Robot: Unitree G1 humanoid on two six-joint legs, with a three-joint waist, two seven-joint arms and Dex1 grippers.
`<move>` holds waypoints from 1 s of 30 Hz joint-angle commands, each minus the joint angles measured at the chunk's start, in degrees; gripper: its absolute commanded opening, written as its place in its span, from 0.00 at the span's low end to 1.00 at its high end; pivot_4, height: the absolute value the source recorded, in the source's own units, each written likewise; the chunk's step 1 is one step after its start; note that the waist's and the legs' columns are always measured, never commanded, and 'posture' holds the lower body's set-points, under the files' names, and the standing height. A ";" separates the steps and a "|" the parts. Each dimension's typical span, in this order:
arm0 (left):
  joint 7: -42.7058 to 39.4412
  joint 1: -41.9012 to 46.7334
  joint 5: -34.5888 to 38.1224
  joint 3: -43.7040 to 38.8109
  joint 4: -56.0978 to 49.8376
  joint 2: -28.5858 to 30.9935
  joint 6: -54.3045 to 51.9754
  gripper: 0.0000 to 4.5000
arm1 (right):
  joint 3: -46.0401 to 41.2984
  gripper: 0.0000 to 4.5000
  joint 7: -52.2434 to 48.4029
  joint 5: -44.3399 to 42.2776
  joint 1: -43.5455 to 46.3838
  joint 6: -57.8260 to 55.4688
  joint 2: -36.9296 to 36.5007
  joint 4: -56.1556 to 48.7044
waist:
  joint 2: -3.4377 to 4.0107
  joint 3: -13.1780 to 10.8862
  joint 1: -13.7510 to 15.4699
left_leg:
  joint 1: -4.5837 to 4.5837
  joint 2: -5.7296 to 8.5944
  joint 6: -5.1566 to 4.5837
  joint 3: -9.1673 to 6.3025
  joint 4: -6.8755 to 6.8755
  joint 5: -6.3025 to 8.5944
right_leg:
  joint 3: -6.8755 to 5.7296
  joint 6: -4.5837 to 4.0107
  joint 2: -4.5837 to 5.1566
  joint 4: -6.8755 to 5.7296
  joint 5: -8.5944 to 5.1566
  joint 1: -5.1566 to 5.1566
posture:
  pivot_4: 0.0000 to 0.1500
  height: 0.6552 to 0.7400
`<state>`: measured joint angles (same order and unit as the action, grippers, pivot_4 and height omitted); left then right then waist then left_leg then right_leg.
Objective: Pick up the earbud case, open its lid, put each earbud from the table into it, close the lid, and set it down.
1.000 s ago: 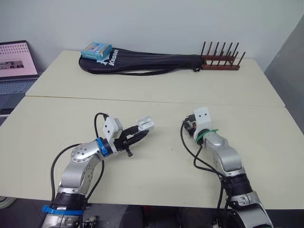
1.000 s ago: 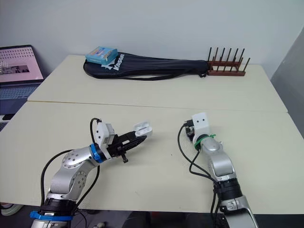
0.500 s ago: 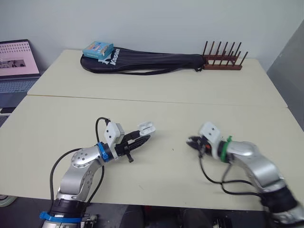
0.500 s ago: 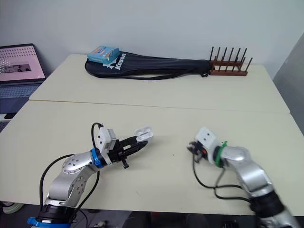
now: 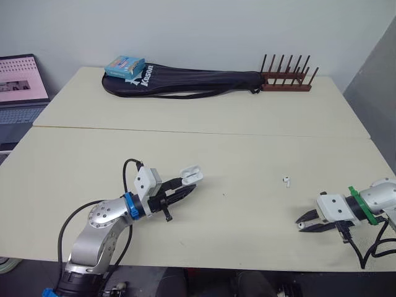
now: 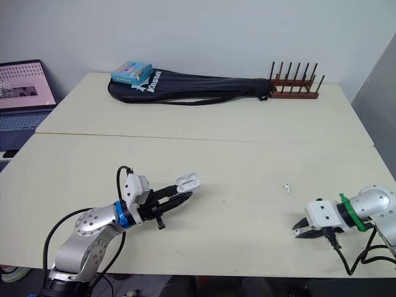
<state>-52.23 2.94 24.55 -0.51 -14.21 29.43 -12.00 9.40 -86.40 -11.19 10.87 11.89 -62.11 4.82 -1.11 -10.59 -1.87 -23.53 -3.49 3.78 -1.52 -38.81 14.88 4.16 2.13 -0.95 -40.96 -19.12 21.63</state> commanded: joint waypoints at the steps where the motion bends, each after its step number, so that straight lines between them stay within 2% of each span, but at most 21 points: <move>1: 0.58 -0.05 1.00 -1.04 -3.16 0.61 -0.20 0.17 | 0.60 0.10 -1.60 0.56 1.39 -1.35 0.01 -0.65 | 0.00 0.00 0.01 | 0.04 0.00 0.00 -0.01 0.00 0.00 | 0.00 0.00 0.00 0.00 0.00 -0.05 | 1.00 0.56; 7: 0.71 -0.85 0.78 -0.81 -3.07 0.43 0.29 0.17 | 1.90 0.10 -1.54 1.93 2.30 -3.96 0.19 -0.17 | 0.01 -0.01 0.10 | 0.17 0.02 0.00 0.00 0.00 0.00 | 0.00 0.00 0.02 0.06 0.00 -0.23 | 1.00 0.56; 9: 0.60 -0.69 0.77 -0.75 -2.66 0.38 0.35 0.17 | 1.96 0.26 -1.22 2.15 2.63 -3.61 0.45 -0.10 | 0.01 -0.01 0.10 | 0.19 0.01 0.00 -0.01 0.01 0.00 | 0.00 0.00 0.02 0.06 0.00 -0.24 | 1.00 0.56; 11: 0.61 -0.53 0.79 -0.65 -2.42 0.27 0.25 0.17 | 1.39 0.38 -0.81 1.68 2.91 -3.04 0.85 -0.35 | 0.01 -0.01 0.09 | 0.23 0.01 0.00 0.00 0.01 0.00 | 0.00 0.00 0.02 0.06 0.00 -0.27 | 1.00 0.56; 17: 0.99 -0.96 0.90 -0.29 -3.03 -0.07 -0.20 0.17 | -2.65 0.39 0.41 -1.86 2.62 -6.03 -0.52 -4.87 | 0.06 -0.04 0.08 | 0.30 0.01 0.00 0.02 0.02 0.00 | 0.02 0.00 0.02 0.06 0.00 -0.32 | 1.00 0.56; 20: 1.05 -1.48 1.01 -0.28 -3.34 0.10 -0.44 0.17 | -6.70 0.39 1.44 -3.27 1.05 -11.17 -4.04 -10.87 | 0.15 -0.10 0.15 | 0.29 0.02 0.00 0.02 0.03 0.01 | 0.03 0.00 0.02 0.06 0.00 -0.32 | 1.00 0.56; 22: 0.89 -1.91 1.03 -0.31 -3.30 0.28 -0.39 0.17 | -8.82 0.39 3.23 -4.61 -0.04 -18.43 -6.15 -16.53 | 0.19 -0.12 0.19 | 0.28 0.03 0.00 0.01 0.03 0.01 | 0.02 0.00 0.04 0.06 -0.01 -0.32 | 1.00 0.56; 27: 0.73 -2.86 0.79 0.05 -3.32 0.14 0.00 0.17 | -9.56 0.39 11.80 2.32 -3.97 -37.85 -12.41 -30.70 | 0.19 -0.12 0.21 | 0.29 -0.01 0.01 -0.01 0.06 0.01 | 0.01 0.00 0.03 0.06 -0.01 -0.31 | 1.00 0.56; 30: 0.91 -2.95 0.65 0.47 -3.33 -0.11 -0.12 0.17 | -7.90 0.39 13.82 4.61 -6.30 -43.25 -14.29 -35.56 | 0.19 -0.12 0.22 | 0.28 0.00 0.01 0.02 0.05 0.01 | 0.03 0.00 0.04 0.08 -0.01 -0.30 | 1.00 0.56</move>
<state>-51.35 0.01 24.70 -0.30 -15.44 29.48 -12.57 1.44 -73.82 -7.79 5.03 -28.65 -75.45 -27.90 -0.93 -10.70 -1.65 -23.25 -3.48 3.79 -1.49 -38.76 14.89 4.20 2.13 -0.90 -40.86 -19.14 21.34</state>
